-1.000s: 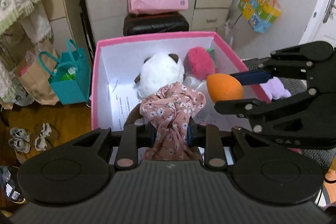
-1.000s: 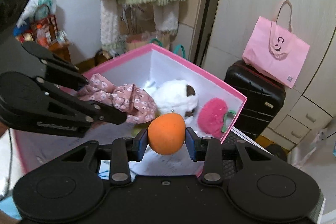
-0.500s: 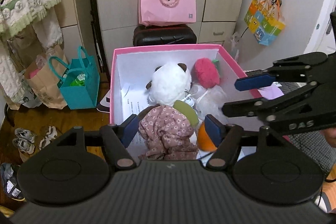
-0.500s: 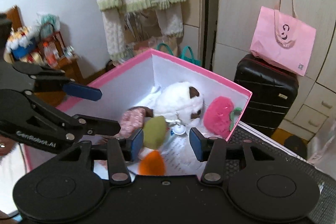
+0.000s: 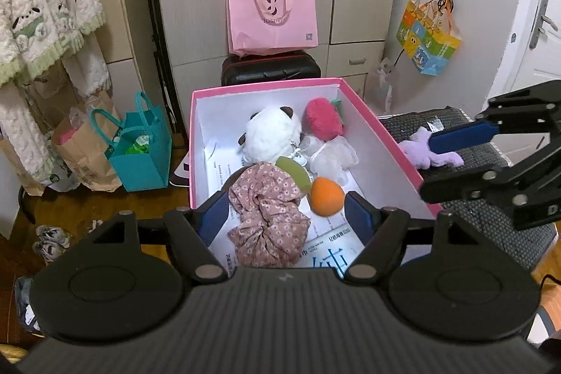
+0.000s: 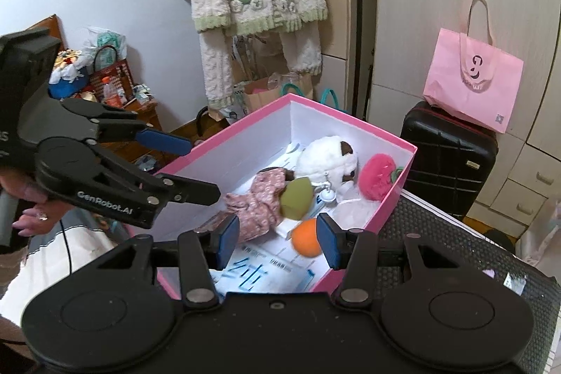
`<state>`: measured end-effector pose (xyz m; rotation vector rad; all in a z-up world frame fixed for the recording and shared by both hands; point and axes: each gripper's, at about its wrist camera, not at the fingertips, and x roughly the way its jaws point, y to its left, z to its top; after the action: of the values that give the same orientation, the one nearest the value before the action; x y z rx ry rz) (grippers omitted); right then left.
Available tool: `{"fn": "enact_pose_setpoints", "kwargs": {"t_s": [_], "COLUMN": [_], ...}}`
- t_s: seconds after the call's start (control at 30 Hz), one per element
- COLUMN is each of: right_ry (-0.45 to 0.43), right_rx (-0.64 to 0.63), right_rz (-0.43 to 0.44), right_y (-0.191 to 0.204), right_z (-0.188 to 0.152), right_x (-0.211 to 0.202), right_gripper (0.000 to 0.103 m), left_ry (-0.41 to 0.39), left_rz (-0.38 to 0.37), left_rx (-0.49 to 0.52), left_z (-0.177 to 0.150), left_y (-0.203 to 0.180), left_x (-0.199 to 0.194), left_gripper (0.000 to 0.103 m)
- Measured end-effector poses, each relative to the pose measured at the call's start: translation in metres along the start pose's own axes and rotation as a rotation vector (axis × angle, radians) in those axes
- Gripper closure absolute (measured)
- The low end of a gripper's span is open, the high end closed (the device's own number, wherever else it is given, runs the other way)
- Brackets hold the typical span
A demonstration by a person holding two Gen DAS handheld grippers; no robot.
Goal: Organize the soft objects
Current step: 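Lower the floral cloth into the pink box with the left tool while the right tool lowers the sponge in, then open both tools and withdraw them from the box toward the lilac plush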
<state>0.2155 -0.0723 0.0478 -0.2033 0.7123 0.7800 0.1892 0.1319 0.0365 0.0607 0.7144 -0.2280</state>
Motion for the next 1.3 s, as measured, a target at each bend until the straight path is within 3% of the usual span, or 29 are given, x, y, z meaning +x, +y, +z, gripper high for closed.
{"fn": "enact_pose_setpoints", "kwargs": {"t_s": [0.4,0.6,0.73,0.97,1.3], "right_ry": [-0.024,-0.021,-0.015,-0.001,-0.034], "right_rx": [-0.036,-0.053,-0.048,-0.016,0.033], "right_rz": [-0.005,-0.008,-0.016,-0.043,-0.072], "right_y": [0.021,0.027,0.029,0.019,-0.004], "right_z": [-0.020,-0.038,-0.052,-0.085,-0.132], "right_x": [-0.060,-0.086,-0.102,-0.125,-0.140], "right_gripper": [0.045,0.037,0.022,0.014,0.011], "left_ry": [-0.007,0.004,0.010,0.030,0.056], "left_rz": [-0.005,-0.040,-0.055,-0.086,-0.187], "left_rx": [0.038,0.081,0.106,0.167,0.238], "left_z": [-0.016,-0.022,-0.028,-0.039,-0.038], "left_y": [-0.021,-0.041,-0.056,-0.088,-0.132], "left_x": [-0.046,-0.067,-0.078,-0.089,-0.075], "left_gripper": [0.018,0.006,0.002,0.001,0.001]}}
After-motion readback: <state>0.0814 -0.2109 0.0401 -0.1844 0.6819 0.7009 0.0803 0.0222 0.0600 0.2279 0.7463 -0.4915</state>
